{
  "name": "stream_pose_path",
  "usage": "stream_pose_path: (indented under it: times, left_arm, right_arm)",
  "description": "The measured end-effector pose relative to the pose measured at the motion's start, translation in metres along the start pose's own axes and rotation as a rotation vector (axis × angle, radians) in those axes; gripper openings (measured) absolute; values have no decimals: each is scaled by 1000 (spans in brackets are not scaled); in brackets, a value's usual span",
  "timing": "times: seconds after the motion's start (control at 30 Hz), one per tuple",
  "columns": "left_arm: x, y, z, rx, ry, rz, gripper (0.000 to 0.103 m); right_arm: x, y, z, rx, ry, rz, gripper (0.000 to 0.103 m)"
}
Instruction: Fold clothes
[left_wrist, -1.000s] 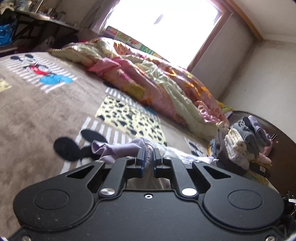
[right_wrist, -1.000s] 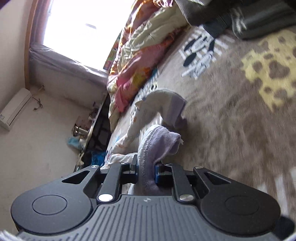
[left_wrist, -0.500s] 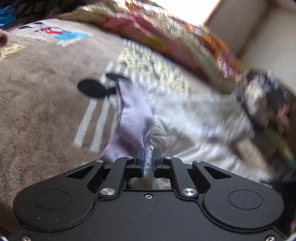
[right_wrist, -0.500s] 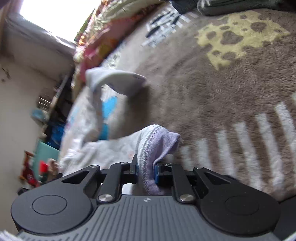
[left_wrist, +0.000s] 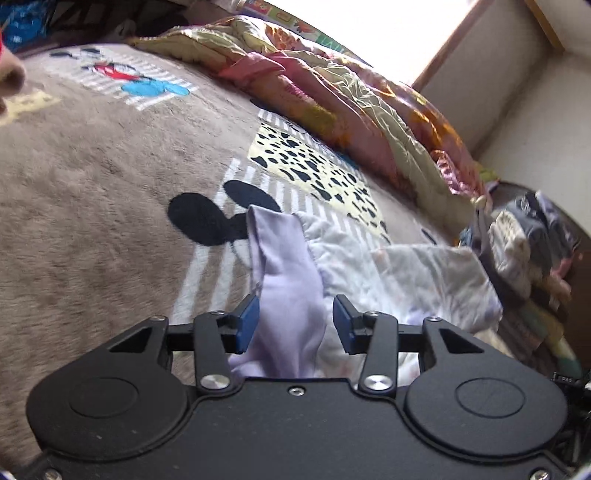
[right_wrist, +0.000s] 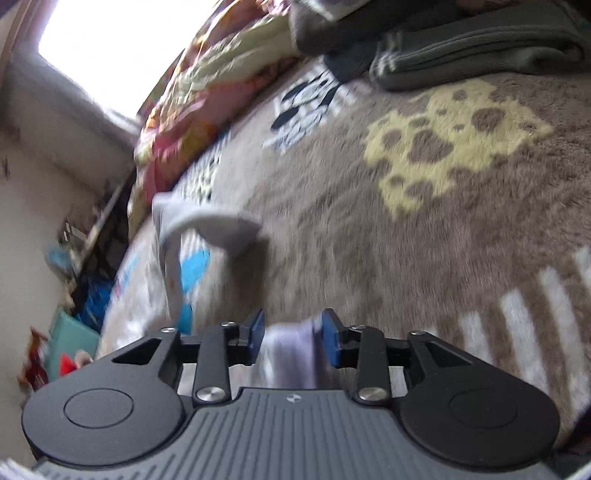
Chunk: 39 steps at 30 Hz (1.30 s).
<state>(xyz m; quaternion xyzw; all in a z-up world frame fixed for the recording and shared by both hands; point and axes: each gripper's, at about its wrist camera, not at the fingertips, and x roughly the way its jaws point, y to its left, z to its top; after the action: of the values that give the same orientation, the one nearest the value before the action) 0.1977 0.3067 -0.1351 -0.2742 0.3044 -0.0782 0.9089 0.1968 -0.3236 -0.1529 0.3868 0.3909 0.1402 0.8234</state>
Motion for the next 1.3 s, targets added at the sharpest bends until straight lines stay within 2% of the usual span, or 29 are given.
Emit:
stream_pose_path:
  times: [0.03, 0.1, 0.23, 0.33, 0.5, 0.63, 0.67, 0.7, 0.73, 0.8, 0.9, 1.03, 1.1, 1.17, 1.23, 1.3]
  left_arm:
    - [6, 0, 2, -18, 5, -7, 43]
    - [17, 1, 8, -55, 8, -9, 43]
    - [38, 6, 19, -143, 11, -37, 45]
    - [53, 8, 25, -165, 29, -32, 46]
    - [76, 9, 31, -189, 74, -41, 48]
    - [85, 3, 33, -126, 84, -43, 47]
    - [86, 0, 33, -97, 82, -39, 43]
    - [87, -3, 33, -67, 79, -27, 32]
    - [88, -7, 32, -37, 76, -14, 28]
    - [88, -12, 32, 11, 59, 7, 16]
    - [84, -19, 32, 72, 24, 33, 10]
    - [79, -28, 33, 138, -10, 51, 10]
    - [83, -29, 31, 159, 3, 71, 9]
    - [88, -30, 29, 175, 27, 100, 9]
    - [89, -28, 28, 172, 41, 109, 10]
    - [88, -27, 29, 159, 47, 110, 14]
  right_arm:
    - [5, -3, 4, 41, -9, 24, 44]
    - [23, -8, 8, 166, -9, 112, 55]
    - [59, -17, 16, 414, -9, 286, 61]
    - [88, -18, 16, 555, -22, 385, 72]
    - [130, -18, 17, 686, -62, 403, 74]
    - [150, -12, 30, 703, -62, 405, 72]
    - [153, -10, 33, 684, -62, 396, 66]
    - [154, -6, 37, 648, -64, 376, 55]
    - [155, -3, 40, 611, -67, 356, 51]
    - [150, 9, 47, 506, -98, 317, 32]
    - [135, 30, 59, 314, -172, 257, 26]
    - [92, 77, 65, -140, -362, 122, 20]
    - [79, 90, 63, -328, -402, 7, 20]
    - [77, 85, 66, -404, -354, -113, 20]
    - [78, 71, 70, -383, -283, -206, 20]
    - [72, 61, 72, -354, -253, -230, 23]
